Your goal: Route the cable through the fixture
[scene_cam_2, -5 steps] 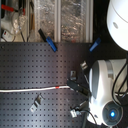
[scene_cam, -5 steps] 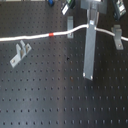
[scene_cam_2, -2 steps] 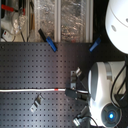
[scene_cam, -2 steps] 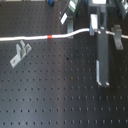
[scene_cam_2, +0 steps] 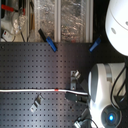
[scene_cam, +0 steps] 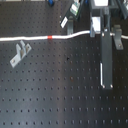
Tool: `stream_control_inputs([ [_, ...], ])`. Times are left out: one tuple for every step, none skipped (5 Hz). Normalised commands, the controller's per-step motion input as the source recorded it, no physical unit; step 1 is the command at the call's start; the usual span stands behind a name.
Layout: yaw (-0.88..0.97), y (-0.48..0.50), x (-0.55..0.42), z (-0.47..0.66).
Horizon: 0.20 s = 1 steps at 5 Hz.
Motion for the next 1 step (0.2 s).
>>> stream_control_inputs([
  [0.13,0.420,0.012,0.00],
])
